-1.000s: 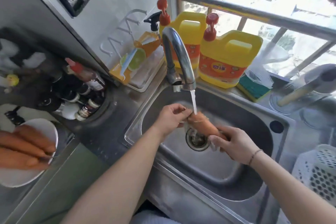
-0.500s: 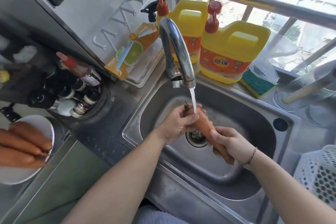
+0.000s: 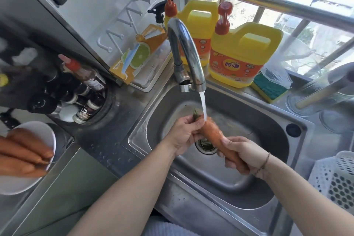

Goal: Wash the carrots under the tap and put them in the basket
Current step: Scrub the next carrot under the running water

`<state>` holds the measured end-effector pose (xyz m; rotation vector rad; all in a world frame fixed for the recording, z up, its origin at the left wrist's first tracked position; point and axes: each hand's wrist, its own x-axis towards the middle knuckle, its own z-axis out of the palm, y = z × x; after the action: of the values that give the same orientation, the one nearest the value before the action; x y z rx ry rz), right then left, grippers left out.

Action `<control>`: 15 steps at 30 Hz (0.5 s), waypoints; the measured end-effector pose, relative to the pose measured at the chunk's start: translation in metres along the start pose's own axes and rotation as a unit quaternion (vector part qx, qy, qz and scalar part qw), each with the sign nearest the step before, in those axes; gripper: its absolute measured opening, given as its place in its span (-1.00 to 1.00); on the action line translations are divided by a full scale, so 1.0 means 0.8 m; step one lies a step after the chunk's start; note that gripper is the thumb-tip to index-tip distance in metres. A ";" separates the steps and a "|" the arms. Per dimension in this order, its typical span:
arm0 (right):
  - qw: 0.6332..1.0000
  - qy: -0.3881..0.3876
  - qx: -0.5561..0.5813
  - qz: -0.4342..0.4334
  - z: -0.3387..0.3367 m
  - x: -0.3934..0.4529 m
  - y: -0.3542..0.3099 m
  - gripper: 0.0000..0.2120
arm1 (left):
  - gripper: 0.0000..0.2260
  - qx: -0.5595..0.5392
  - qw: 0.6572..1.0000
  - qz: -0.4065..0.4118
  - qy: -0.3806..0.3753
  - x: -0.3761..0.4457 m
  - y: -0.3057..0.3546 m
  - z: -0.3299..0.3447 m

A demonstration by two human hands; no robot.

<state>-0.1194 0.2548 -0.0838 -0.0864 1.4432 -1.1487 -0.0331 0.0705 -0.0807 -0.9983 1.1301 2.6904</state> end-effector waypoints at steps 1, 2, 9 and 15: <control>0.993 0.054 -0.101 -0.022 0.008 -0.001 -0.001 -0.69 | -0.91 0.004 0.999 0.007 0.040 0.003 -0.004 0.003; 0.966 0.125 -0.221 -0.053 0.018 -0.001 -0.002 -0.74 | -0.96 0.000 0.996 0.014 0.092 0.007 -0.009 0.008; 0.940 0.226 -0.232 -0.111 0.044 0.001 0.002 -0.75 | -0.84 0.128 0.987 -0.008 0.095 0.020 0.003 0.014; 0.995 0.071 0.028 -0.058 0.009 0.002 -0.007 -0.62 | -0.86 0.024 0.999 0.012 -0.034 0.008 0.011 0.004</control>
<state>-0.1177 0.2467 -0.0798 -0.0502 1.5473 -1.3109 -0.0427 0.0651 -0.0774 -0.8835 1.1964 2.6798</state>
